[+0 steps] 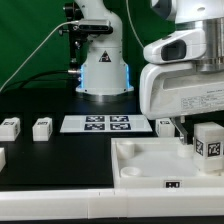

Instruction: Assemble one leg

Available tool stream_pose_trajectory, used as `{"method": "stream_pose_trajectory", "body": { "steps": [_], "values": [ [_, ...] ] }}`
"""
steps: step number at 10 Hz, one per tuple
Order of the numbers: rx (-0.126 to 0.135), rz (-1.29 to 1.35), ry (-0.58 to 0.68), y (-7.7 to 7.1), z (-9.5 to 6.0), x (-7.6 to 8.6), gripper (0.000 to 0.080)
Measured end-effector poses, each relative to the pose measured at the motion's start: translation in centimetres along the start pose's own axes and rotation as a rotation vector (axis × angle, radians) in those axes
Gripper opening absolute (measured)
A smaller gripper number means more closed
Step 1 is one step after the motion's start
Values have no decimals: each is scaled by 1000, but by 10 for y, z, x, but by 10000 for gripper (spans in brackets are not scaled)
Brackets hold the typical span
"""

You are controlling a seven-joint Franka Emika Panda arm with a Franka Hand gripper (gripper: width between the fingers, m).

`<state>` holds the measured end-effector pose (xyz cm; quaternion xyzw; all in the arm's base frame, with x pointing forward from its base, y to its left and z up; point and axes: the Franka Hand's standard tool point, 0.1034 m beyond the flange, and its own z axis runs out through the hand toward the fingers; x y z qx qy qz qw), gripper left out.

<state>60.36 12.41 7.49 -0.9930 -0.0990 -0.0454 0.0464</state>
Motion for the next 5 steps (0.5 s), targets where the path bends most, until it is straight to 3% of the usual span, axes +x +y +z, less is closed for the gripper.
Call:
{"method": "stream_pose_trajectory", "body": {
  "steps": [4, 5],
  "values": [
    [-6, -61, -1, 11, -1, 0, 649],
    [-6, -61, -1, 11, -1, 0, 549]
  ]
}}
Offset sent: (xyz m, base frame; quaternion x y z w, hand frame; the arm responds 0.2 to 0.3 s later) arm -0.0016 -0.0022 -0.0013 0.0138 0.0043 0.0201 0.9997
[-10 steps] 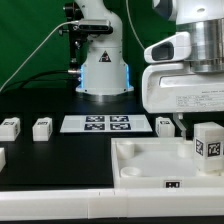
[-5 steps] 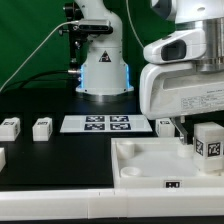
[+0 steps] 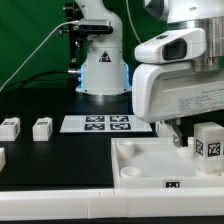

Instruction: Assemble one leg

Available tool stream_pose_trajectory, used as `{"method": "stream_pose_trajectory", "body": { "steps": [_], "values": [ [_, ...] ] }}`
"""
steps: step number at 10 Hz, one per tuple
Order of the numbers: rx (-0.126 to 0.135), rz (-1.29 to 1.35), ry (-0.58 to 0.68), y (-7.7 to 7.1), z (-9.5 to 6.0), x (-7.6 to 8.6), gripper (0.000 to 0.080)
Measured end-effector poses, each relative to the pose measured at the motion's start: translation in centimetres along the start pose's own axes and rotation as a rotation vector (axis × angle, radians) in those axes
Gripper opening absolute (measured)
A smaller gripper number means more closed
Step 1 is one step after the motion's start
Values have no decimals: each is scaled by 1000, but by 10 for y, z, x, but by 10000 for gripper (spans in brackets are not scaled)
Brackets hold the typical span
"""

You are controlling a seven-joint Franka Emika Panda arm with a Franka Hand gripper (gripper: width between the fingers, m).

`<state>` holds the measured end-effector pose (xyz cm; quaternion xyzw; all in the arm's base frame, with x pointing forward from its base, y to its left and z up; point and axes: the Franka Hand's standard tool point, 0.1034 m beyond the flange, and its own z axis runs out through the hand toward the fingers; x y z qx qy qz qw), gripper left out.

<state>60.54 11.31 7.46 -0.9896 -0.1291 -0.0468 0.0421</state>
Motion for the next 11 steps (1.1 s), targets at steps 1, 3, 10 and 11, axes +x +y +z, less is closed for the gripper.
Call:
{"method": "stream_pose_trajectory", "body": {
  "steps": [1, 3, 10, 11],
  "values": [
    [0, 0, 0, 0, 0, 0, 410],
    [0, 14, 0, 0, 0, 0, 288],
    [19, 699, 25, -1, 1, -2, 293],
    [35, 829, 26, 0, 1, -2, 293]
  ]
}}
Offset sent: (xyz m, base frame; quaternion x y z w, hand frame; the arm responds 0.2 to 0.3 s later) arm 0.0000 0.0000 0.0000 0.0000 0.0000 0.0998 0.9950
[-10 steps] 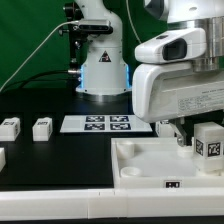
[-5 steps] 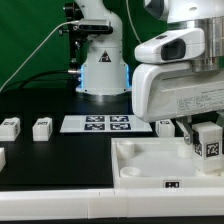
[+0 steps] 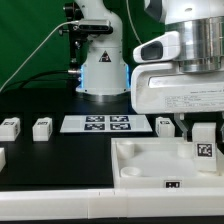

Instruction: Assemble one leg

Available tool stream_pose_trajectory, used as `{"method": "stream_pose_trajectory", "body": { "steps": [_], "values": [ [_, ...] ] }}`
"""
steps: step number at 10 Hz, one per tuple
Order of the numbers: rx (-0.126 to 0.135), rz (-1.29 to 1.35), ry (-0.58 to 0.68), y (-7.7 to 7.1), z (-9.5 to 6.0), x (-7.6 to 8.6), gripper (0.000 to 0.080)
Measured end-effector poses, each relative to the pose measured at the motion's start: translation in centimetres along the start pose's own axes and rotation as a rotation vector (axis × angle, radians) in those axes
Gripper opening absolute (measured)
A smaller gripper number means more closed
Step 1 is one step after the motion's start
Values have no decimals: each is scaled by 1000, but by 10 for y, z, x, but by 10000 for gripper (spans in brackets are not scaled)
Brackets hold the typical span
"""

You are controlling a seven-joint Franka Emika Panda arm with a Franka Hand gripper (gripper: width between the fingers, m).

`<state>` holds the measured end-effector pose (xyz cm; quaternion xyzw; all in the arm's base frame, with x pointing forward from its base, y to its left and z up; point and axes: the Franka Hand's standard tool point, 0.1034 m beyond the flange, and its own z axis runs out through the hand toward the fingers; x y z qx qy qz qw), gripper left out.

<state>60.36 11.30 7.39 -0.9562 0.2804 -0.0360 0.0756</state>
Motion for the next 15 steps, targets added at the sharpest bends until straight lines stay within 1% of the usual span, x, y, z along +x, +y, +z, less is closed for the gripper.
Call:
{"method": "stream_pose_trajectory", "body": {
  "steps": [2, 3, 5, 7, 8, 10, 11, 12, 13, 15],
  "values": [
    [3, 192, -3, -1, 0, -1, 293],
    [6, 349, -6, -2, 0, -2, 293],
    [2, 552, -3, -5, 1, -5, 293],
    [12, 825, -16, -6, 2, -7, 293],
    [12, 866, -18, -7, 2, -7, 293],
    [13, 826, -20, -8, 2, -8, 301],
    [13, 824, -20, -8, 2, -9, 494],
    [13, 794, -19, -8, 2, -9, 494],
    [12, 611, -15, -8, 2, -8, 623],
    [13, 349, -13, -7, 2, -8, 648]
  ]
}}
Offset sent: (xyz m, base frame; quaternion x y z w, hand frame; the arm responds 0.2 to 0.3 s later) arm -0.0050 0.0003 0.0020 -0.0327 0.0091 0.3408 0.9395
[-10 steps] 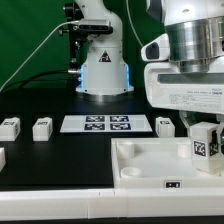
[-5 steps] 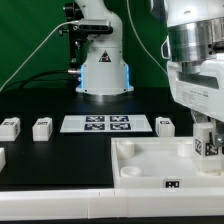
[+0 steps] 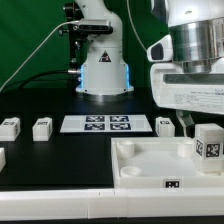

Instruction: Assemble one leg

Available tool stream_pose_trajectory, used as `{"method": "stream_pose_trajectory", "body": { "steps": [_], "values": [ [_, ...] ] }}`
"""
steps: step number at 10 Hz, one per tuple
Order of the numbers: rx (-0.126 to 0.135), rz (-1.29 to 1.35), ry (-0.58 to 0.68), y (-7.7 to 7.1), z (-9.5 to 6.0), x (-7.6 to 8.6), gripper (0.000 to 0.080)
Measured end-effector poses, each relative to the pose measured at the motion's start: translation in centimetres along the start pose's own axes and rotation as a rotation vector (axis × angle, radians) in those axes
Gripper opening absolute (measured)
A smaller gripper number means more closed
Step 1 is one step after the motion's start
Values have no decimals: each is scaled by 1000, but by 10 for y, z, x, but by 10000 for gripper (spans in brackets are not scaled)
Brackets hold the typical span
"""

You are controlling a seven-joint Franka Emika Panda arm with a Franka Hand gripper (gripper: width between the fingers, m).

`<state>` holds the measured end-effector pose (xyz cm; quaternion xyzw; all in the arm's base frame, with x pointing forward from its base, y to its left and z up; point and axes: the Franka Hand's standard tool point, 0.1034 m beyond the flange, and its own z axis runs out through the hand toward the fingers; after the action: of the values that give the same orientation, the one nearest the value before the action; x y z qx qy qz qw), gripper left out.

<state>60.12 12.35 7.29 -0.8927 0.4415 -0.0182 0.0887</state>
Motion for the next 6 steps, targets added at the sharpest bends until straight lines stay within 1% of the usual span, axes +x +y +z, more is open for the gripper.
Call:
{"method": "stream_pose_trajectory", "body": {
  "steps": [2, 4, 6],
  "values": [
    [-3, -268, 4, 0, 0, 1, 648],
    [-13, -473, 11, -1, 0, -1, 649],
    [-26, -737, 18, -1, 0, 0, 649]
  ]
}}
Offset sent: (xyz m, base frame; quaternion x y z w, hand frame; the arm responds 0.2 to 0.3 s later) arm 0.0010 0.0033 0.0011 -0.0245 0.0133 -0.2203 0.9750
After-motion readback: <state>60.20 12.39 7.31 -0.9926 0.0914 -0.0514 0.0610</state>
